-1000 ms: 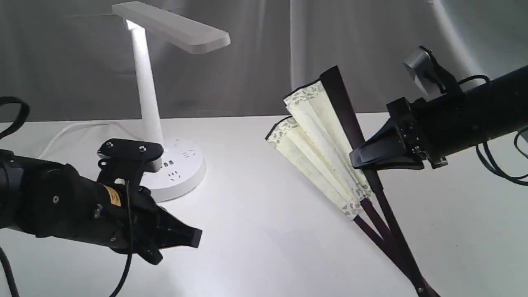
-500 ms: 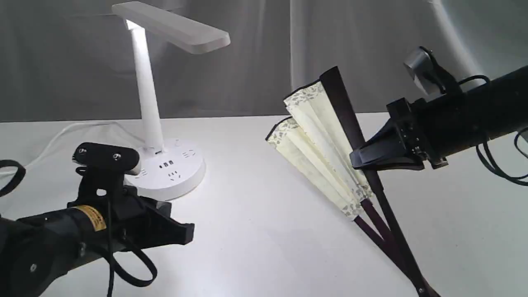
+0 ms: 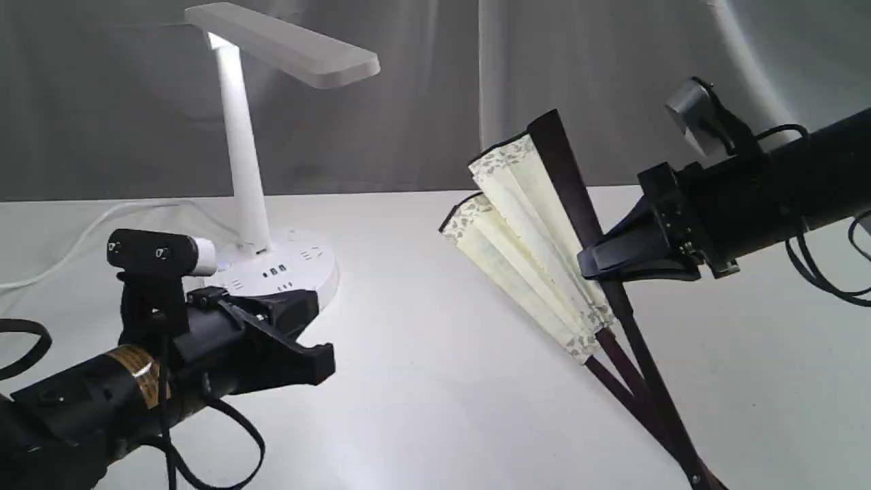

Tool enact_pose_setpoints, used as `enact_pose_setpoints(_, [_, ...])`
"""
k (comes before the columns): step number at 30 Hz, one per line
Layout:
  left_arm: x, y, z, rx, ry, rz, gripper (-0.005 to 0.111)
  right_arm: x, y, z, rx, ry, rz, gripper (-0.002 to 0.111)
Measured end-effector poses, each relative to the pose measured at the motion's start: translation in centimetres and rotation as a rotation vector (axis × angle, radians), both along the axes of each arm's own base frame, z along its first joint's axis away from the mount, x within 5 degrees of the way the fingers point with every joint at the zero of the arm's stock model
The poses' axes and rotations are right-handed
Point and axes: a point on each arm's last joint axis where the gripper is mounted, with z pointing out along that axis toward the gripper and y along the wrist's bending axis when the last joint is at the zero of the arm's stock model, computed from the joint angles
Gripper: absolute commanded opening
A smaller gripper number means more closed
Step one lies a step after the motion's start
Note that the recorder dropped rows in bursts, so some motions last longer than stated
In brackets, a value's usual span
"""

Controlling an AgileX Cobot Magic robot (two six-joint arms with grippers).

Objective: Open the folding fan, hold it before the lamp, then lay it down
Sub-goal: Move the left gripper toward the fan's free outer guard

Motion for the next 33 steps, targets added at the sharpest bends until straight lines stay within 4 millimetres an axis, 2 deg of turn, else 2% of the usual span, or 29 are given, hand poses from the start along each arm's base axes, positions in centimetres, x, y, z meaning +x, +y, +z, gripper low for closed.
enact_pose_setpoints(5, [0.2, -0.2, 0.2, -0.050, -0.030, 0.003, 0.015, 0.0, 0.0, 0.0, 0.000, 0.000, 0.000, 0.000])
enact_pose_setpoints(11, [0.4, -0.2, -1.4, -0.124, 0.064, 0.055, 0.025, 0.0, 0.0, 0.0, -0.001, -0.001, -0.001, 0.000])
enact_pose_setpoints(19, [0.5, -0.1, -2.6, -0.192, 0.151, 0.104, 0.025, 0.0, 0.0, 0.0, -0.002, -0.002, -0.003, 0.000])
enact_pose_setpoints(27, [0.6, -0.2, -2.6, -0.446, 0.300, 0.216, 0.025, 0.2, -0.1, -0.1, -0.012, -0.012, -0.020, 0.000])
enact_pose_setpoints(33, [1.8, -1.1, -2.9, -0.668, 0.380, 0.240, 0.025, 0.2, -0.1, -0.1, -0.012, -0.012, -0.020, 0.000])
